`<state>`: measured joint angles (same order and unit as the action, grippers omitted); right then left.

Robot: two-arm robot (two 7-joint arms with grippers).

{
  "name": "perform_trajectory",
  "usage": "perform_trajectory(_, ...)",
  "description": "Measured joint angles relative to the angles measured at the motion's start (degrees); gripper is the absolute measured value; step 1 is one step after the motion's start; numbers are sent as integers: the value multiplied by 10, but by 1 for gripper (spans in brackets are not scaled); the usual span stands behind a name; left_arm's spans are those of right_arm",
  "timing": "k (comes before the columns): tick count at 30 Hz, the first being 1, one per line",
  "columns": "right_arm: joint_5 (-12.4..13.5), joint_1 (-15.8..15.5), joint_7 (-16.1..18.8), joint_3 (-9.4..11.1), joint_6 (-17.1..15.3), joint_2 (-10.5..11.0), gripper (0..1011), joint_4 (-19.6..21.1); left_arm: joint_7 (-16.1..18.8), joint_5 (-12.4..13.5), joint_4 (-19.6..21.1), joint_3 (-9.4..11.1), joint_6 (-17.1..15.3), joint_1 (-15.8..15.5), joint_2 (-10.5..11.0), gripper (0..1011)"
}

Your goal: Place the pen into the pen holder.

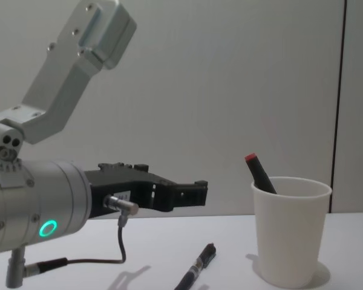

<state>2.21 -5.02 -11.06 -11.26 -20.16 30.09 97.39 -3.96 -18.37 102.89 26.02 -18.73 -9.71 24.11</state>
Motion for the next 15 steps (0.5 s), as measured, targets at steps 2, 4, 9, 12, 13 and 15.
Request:
perform_trajectory(2,0,-2,-1,1,2,0,1001,1,-2,0,4,0,-6,1,0,1001)
perform_trajectory(4,2,-5,-1,3,8,1,1001,4,-4,0,6,1,-11,2,0,1001)
perform_trajectory(9,10,-12,-4,9,28,4,1001,13,-9,0,8,1,-17,2,-1,1001)
perform_trajectory(12,17,-18,-7,14,47,6,1001,21,-11,0,8,2,-21,2,-2,1001)
perform_trajectory(13,19,-19,-7,15,51,6,1001,23,-13,0,8,2,-23,2,-3,1001)
perform_trajectory(15,26,-24,-9,19,67,8,1001,29,-14,-1,9,2,-24,2,-3,1001)
